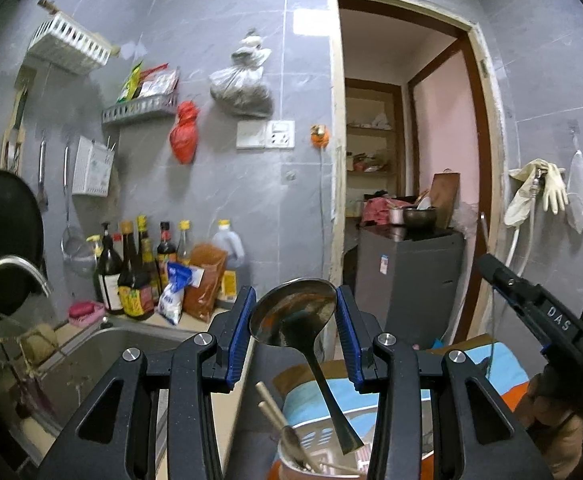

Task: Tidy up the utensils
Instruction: 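Lift the spoon and knife and carry them over the white basket, then open both tools to drop the spoon and knife into the basket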

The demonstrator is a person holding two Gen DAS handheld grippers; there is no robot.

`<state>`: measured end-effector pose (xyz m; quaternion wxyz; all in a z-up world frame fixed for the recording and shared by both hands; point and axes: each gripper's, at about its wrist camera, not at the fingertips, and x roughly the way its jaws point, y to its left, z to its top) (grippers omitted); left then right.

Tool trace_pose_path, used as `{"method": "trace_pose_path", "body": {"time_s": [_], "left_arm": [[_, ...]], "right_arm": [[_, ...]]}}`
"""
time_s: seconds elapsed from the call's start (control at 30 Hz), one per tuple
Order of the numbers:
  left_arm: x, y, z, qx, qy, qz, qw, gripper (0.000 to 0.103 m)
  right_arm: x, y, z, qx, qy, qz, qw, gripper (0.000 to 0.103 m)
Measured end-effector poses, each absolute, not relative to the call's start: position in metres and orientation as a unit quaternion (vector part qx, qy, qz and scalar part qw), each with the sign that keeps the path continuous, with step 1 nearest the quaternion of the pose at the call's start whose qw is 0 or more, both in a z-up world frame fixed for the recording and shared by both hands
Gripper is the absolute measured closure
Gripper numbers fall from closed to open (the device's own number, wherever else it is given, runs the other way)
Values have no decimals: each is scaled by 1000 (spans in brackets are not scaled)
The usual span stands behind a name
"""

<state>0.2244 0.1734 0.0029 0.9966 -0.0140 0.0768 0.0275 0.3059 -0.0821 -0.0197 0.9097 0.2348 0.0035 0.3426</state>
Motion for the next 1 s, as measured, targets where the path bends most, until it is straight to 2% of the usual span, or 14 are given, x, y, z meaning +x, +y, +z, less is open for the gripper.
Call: {"method": "trace_pose_path", "body": {"time_s": [0.33, 0.7, 1.0], "left_arm": [[242, 179, -35, -15, 95, 30, 995, 68], [248, 171, -51, -2, 91, 26, 996, 68], [254, 170, -60, -5, 108, 14, 994, 68]], "right_arm": [[312, -65, -44, 185, 3, 319, 929, 89], [295, -25, -61, 73, -34, 287, 955, 89], [285, -13, -69, 26, -55, 274, 960, 89]]}}
